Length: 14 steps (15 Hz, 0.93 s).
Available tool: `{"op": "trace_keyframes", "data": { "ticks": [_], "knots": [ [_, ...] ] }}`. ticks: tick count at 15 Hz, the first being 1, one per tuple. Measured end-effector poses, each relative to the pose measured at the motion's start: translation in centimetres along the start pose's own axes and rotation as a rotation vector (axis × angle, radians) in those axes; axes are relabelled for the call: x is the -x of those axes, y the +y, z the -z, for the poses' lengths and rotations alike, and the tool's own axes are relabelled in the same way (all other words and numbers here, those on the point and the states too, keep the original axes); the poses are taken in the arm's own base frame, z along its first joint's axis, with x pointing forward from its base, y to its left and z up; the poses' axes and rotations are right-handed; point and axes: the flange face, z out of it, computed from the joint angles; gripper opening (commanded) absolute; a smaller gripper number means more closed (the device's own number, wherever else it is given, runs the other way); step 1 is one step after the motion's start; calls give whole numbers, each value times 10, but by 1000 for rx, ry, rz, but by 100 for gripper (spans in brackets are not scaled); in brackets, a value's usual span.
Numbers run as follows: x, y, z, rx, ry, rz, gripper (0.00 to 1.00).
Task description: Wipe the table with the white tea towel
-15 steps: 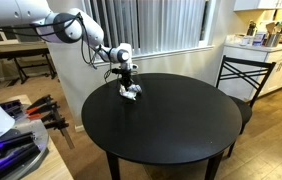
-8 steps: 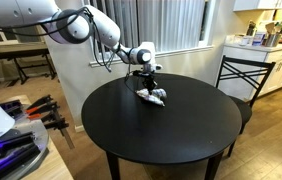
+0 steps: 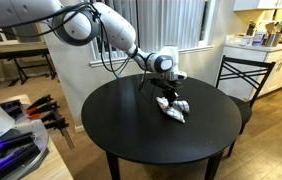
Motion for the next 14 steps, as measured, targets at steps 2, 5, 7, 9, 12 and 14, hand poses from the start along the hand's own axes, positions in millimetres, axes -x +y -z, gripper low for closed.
{"op": "trace_keyframes", "data": {
  "ticks": [2,5,7,9,12,14],
  "knots": [
    [2,18,-7,3,-5,-47,1],
    [2,23,-8,0,-4,-81,1],
    [0,8,-3,-13,7,-74,1],
    [-2,-23,6,-37,23,-46,1],
    [3,-101,23,-73,44,40,1],
    [16,-159,31,-90,49,111,1]
  ]
}}
